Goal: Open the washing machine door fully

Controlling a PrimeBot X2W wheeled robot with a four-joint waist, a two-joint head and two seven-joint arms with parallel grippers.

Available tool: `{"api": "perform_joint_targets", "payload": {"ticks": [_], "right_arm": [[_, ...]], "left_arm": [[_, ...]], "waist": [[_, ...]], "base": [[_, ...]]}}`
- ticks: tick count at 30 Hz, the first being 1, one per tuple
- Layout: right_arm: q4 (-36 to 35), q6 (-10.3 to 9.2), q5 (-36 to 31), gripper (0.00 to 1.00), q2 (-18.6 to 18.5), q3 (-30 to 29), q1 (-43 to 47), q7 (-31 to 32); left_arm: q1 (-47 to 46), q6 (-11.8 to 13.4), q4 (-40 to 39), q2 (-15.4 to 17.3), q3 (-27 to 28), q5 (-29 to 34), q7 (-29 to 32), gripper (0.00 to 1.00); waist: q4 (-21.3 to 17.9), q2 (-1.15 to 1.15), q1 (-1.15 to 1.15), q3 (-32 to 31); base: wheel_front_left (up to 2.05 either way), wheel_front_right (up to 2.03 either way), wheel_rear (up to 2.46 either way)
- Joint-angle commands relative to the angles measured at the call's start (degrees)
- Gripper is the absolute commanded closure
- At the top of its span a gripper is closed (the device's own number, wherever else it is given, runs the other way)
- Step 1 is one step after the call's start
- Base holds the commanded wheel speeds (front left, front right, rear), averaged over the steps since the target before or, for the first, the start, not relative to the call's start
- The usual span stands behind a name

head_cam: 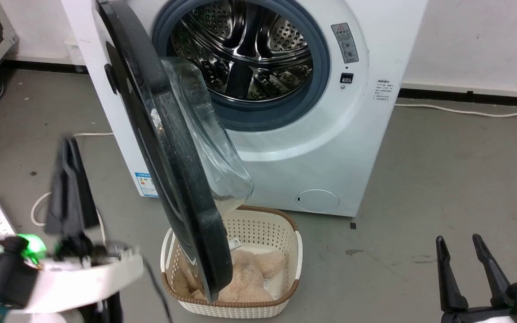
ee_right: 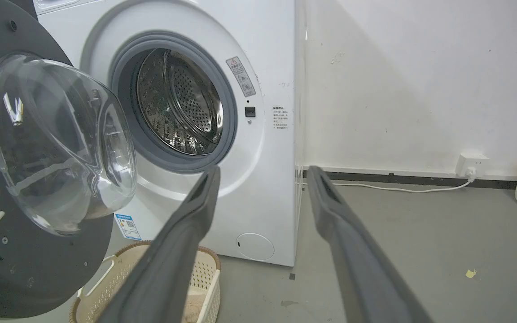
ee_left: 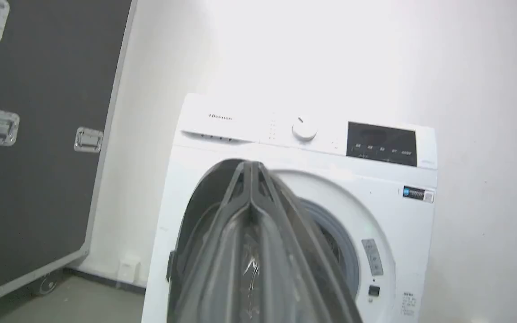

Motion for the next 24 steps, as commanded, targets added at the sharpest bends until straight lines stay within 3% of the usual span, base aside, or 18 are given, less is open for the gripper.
{"api": "perform_joint_targets", "payload": {"ticks": [1, 6, 12, 18, 19, 24], "right_arm": [[0.23, -0.04, 0.29, 0.00, 0.20, 0.02, -0.79, -0.26], [0.93, -0.04, 0.82, 0.00, 0.20, -1.12, -1.24, -0.26], [1.75, -0.04, 1.43, 0.00, 0.20, -1.02, -1.78, -0.26], [2.81, -0.04, 2.02, 0.00, 0.20, -1.28, -1.97, -0.26], [2.95, -0.04, 2.10, 0.00, 0.20, -1.12, -2.17, -0.26], [3.32, -0.04, 2.07, 0.00, 0.20, -0.80, -2.50, -0.26]], "left_arm": [[-1.05, 0.37, -0.92, 0.19, -0.23, 0.58, 0.44, 1.00], [-4.36, 0.83, -9.30, -0.33, -5.87, 2.90, 6.51, 1.00], [-2.60, 0.96, -11.34, -1.39, -15.91, 4.27, 13.28, 1.00], [2.41, 1.11, -5.70, -1.76, -23.12, 4.70, 16.06, 1.00], [4.04, 0.75, -1.77, -1.83, -25.44, 4.46, 16.49, 1.00], [4.63, 0.72, 5.37, -1.95, -26.84, 3.76, 16.34, 1.00]], "waist": [[0.03, 0.00, 0.00, -0.03], [0.10, 0.00, 0.00, -0.08], [0.01, 0.00, 0.00, 0.26], [0.22, 0.00, 0.00, 0.77], [0.44, 0.00, 0.00, 1.35], [0.77, 0.00, 0.00, 2.04]], "base": [[0.00, 0.00, 0.00], [0.00, 0.00, 0.00], [0.00, 0.00, 0.00], [0.00, 0.00, 0.00], [0.00, 0.00, 0.00], [0.00, 0.00, 0.00]]}}
